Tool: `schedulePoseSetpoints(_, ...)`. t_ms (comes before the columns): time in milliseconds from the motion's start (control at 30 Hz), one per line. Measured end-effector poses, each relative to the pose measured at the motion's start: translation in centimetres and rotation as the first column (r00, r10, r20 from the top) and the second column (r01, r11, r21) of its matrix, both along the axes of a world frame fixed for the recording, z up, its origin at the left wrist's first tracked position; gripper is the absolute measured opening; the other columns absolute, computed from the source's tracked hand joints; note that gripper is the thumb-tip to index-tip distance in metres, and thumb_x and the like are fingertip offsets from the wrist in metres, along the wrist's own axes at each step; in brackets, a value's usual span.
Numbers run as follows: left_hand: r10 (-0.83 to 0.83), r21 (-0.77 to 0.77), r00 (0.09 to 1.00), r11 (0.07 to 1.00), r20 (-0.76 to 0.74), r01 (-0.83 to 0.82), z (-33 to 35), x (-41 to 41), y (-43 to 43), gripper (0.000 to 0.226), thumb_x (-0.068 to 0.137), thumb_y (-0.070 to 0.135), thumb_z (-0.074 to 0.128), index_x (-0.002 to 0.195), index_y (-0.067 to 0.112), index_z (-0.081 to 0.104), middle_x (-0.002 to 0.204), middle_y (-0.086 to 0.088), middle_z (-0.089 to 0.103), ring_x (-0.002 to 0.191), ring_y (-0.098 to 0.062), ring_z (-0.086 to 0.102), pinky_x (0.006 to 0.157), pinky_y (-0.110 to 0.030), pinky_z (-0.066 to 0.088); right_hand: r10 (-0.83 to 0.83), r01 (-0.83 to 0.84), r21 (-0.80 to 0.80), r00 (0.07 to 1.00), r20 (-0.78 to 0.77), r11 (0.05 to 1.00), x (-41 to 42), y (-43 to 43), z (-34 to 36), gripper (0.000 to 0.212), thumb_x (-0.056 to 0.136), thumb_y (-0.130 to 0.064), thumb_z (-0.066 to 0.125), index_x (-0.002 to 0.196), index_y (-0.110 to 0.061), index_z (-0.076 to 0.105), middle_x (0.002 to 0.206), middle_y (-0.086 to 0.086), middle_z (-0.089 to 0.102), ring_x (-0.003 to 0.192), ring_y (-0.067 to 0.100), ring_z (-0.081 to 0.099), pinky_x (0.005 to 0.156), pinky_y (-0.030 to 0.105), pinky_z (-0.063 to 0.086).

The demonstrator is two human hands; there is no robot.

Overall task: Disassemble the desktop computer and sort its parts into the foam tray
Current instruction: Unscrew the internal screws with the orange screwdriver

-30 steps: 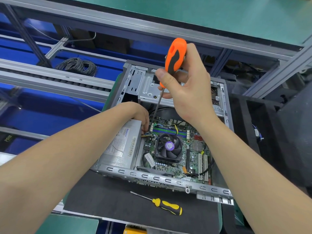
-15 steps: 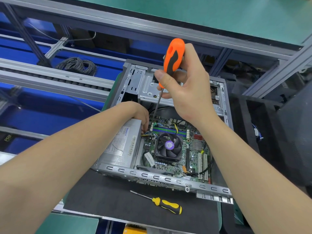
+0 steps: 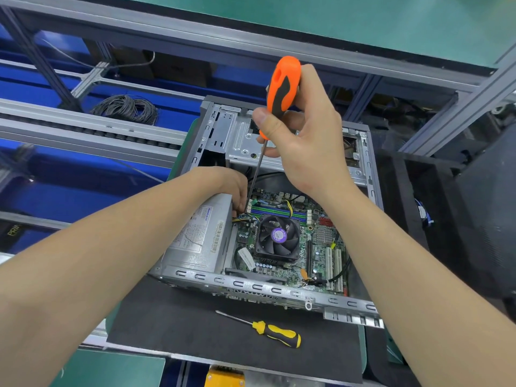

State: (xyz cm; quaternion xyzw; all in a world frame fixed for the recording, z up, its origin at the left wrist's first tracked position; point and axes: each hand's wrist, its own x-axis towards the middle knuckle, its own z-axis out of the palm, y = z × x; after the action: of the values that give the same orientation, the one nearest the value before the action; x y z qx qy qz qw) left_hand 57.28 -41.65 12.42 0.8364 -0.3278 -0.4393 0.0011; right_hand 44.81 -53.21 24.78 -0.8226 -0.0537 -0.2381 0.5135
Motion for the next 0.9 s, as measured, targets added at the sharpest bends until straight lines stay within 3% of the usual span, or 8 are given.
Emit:
schedulePoseSetpoints(200, 0.002, 0.013, 1.0, 1.0, 0.0, -0.002, -0.2, 0.0, -0.1, 0.024, 0.098, 0.013, 0.066, 0.077, 0.023, 0.071, 0.051, 0.023, 0.065, 0.081, -0.011, 0.065, 0.083, -0.028, 0.052, -0.002, 0.002, 0.007, 1.0, 0.008, 1.0, -0.1, -0.1, 0.1, 0.027, 0.095, -0.024, 0.071, 0.097, -0.025, 0.044, 0.078, -0.014, 0.052, 0.074, 0.036, 0.065, 0.065, 0.051, 0.062)
schedulePoseSetpoints(367, 0.034, -0.033, 0.999, 0.999, -0.033, -0.035, 0.4, -0.2, 0.0, 0.012, 0.097, 0.007, 0.064, 0.101, 0.006, 0.076, 0.06, 0.017, 0.067, 0.072, -0.01, 0.061, 0.062, -0.015, 0.047, 0.008, -0.008, 0.005, 1.0, -0.011, 1.0, -0.1, -0.1, 0.0, 0.028, 0.093, -0.026, 0.073, 0.097, -0.024, 0.045, 0.082, -0.004, 0.057, 0.078, 0.04, 0.066, 0.067, 0.054, 0.061)
schedulePoseSetpoints(433, 0.03, -0.053, 0.999, 0.998, -0.034, -0.032, 0.8, -0.4, 0.1, 0.016, 0.096, 0.006, 0.066, 0.107, 0.001, 0.076, 0.074, 0.008, 0.071, 0.077, -0.013, 0.063, 0.068, -0.017, 0.051, 0.029, -0.029, -0.02, 0.999, -0.041, 0.999, 0.0, -0.1, 0.3, 0.029, 0.092, -0.027, 0.075, 0.097, -0.022, 0.046, 0.085, 0.004, 0.06, 0.078, 0.038, 0.068, 0.067, 0.053, 0.061)
schedulePoseSetpoints(533, -0.014, -0.069, 0.999, 0.998, -0.029, 0.012, 1.2, -0.7, 0.2, 0.021, 0.095, 0.008, 0.069, 0.111, -0.003, 0.076, 0.099, -0.013, 0.075, 0.092, -0.022, 0.064, 0.089, -0.035, 0.053, 0.121, -0.133, -0.084, 0.984, -0.133, 0.988, 0.5, -0.5, 1.4, 0.03, 0.091, -0.026, 0.076, 0.105, -0.011, 0.055, 0.09, 0.005, 0.068, 0.078, 0.019, 0.077, 0.067, 0.046, 0.064)
schedulePoseSetpoints(633, -0.011, -0.107, 1.0, 0.994, -0.023, 0.009, 1.8, -1.0, 0.4, 0.023, 0.095, 0.008, 0.069, 0.114, -0.005, 0.074, 0.108, -0.018, 0.073, 0.102, -0.033, 0.068, 0.095, -0.039, 0.053, 0.172, -0.198, -0.122, 0.965, -0.197, 0.973, 0.8, -1.0, 2.3, 0.031, 0.092, -0.021, 0.075, 0.113, -0.006, 0.058, 0.095, 0.007, 0.072, 0.082, 0.011, 0.078, 0.065, 0.04, 0.065)
schedulePoseSetpoints(767, -0.032, -0.141, 0.999, 0.989, 0.04, 0.037, 3.6, -1.3, 0.9, 0.026, 0.096, 0.015, 0.068, 0.12, 0.006, 0.073, 0.119, -0.009, 0.071, 0.112, -0.027, 0.065, 0.103, -0.042, 0.05, 0.179, -0.212, -0.145, 0.961, -0.21, 0.966, 0.9, -1.5, 2.3, 0.026, 0.093, -0.017, 0.075, 0.111, -0.004, 0.06, 0.094, 0.005, 0.073, 0.082, 0.009, 0.078, 0.065, 0.034, 0.065)
schedulePoseSetpoints(833, 0.011, -0.155, 1.0, 0.988, -0.017, -0.013, 5.1, -1.3, 1.4, 0.029, 0.1, 0.019, 0.064, 0.128, 0.02, 0.069, 0.12, 0.001, 0.068, 0.111, -0.02, 0.063, 0.105, -0.038, 0.048, 0.181, -0.219, -0.16, 0.958, -0.224, 0.962, 1.2, -1.8, 2.3, 0.022, 0.093, -0.016, 0.075, 0.108, -0.007, 0.062, 0.093, 0.002, 0.073, 0.082, 0.009, 0.078, 0.065, 0.032, 0.065)
schedulePoseSetpoints(900, 0.055, -0.224, 0.987, 0.971, -0.15, -0.088, 6.7, -1.0, 2.5, 0.028, 0.103, 0.022, 0.061, 0.128, 0.031, 0.066, 0.123, 0.006, 0.067, 0.115, -0.013, 0.06, 0.1, -0.026, 0.046, 0.197, -0.242, -0.173, 0.951, -0.24, 0.955, 1.5, -2.0, 2.5, 0.017, 0.093, -0.014, 0.075, 0.105, -0.01, 0.063, 0.091, 0.001, 0.073, 0.081, 0.01, 0.078, 0.066, 0.031, 0.065)
